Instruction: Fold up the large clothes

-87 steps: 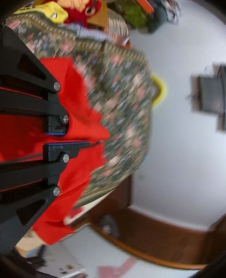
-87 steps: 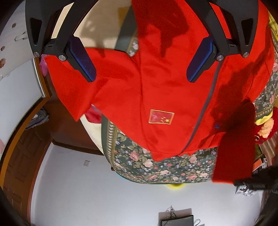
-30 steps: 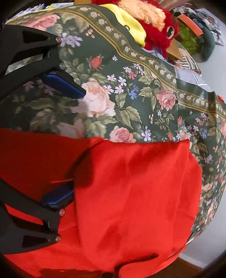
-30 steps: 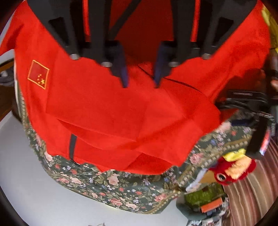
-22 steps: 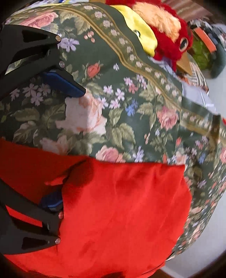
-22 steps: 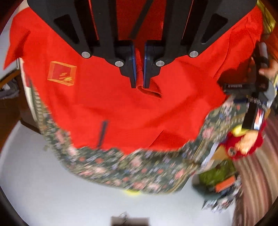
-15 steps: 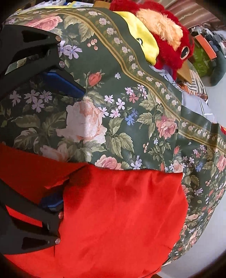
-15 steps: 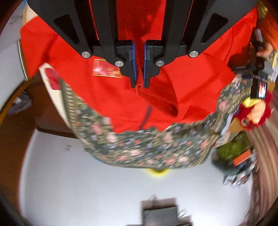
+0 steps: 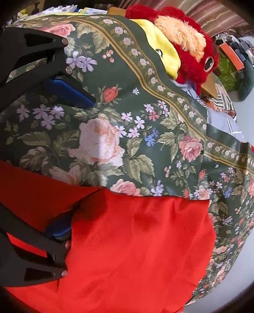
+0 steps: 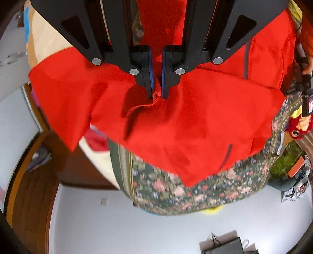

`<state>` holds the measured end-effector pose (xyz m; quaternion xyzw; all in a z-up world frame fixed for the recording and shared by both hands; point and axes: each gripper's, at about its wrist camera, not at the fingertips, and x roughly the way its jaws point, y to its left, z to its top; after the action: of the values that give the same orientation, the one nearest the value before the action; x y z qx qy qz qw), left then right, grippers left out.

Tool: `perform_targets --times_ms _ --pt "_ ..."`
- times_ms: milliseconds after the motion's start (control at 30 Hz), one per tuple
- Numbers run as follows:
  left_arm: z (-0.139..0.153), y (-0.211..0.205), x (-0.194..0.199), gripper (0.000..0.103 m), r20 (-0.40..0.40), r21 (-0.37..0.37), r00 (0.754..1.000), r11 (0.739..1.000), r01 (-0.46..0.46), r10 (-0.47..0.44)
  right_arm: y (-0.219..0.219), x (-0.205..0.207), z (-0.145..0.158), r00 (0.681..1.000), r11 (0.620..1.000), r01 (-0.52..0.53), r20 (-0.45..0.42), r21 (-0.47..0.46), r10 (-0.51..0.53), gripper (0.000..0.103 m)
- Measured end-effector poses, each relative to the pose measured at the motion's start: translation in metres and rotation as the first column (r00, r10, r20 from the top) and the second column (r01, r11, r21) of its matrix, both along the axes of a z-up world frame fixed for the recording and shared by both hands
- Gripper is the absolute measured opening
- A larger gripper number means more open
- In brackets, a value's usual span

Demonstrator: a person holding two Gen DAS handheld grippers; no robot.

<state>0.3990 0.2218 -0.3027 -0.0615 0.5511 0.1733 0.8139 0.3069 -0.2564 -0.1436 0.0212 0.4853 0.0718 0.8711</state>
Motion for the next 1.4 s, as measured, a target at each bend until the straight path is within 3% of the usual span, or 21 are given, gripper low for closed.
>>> perform_targets --times_ms 67,167,233,300,633,733,867,967,1167,1400 --pt "0.003 -0.002 -0.003 0.103 -0.028 0.002 1.0 1.0 0.007 -0.007 -0.005 -0.003 -0.005 1.0 1.0 -0.01 -0.028 0.007 0.01 0.007" --pt "0.012 -0.009 -0.012 0.103 -0.06 0.038 0.998 0.999 0.038 -0.036 -0.008 -0.007 -0.01 0.996 0.999 -0.032 -0.08 0.013 0.033 0.016" --pt "0.023 -0.014 -0.02 0.103 -0.071 0.077 0.995 0.995 0.07 -0.065 -0.011 -0.012 -0.009 0.992 0.999 -0.042 -0.115 0.02 0.044 0.031" --pt "0.034 -0.019 -0.027 0.103 -0.07 0.094 0.993 0.991 0.097 -0.09 -0.015 -0.018 -0.005 0.99 0.998 -0.057 -0.126 0.033 0.061 0.057" --pt "0.121 -0.06 -0.053 0.103 0.099 0.033 0.984 0.989 0.146 -0.148 -0.047 -0.052 0.042 0.999 0.998 -0.048 -0.012 0.046 0.048 0.075" --pt "0.146 -0.084 -0.053 0.103 0.165 0.023 0.969 0.983 0.181 -0.183 -0.073 -0.056 0.053 1.0 0.998 0.004 0.023 0.064 -0.005 0.076" --pt "0.171 -0.12 -0.051 0.103 0.245 0.016 0.942 0.972 0.233 -0.23 -0.117 -0.055 0.055 0.989 0.982 0.135 0.042 0.13 -0.141 0.085" --pt "0.176 -0.151 -0.049 0.103 0.29 -0.008 0.919 0.959 0.283 -0.268 -0.155 -0.052 0.037 0.969 0.951 0.247 -0.019 0.187 -0.248 0.085" --pt "0.161 -0.201 -0.038 0.103 0.293 -0.071 0.895 0.926 0.372 -0.337 -0.214 -0.038 -0.011 0.907 0.869 0.419 -0.157 0.262 -0.39 0.085" --pt "0.133 -0.239 -0.024 0.103 0.257 -0.035 0.874 0.9 0.435 -0.413 -0.252 -0.011 -0.053 0.827 0.736 0.562 -0.275 0.378 -0.49 0.085"
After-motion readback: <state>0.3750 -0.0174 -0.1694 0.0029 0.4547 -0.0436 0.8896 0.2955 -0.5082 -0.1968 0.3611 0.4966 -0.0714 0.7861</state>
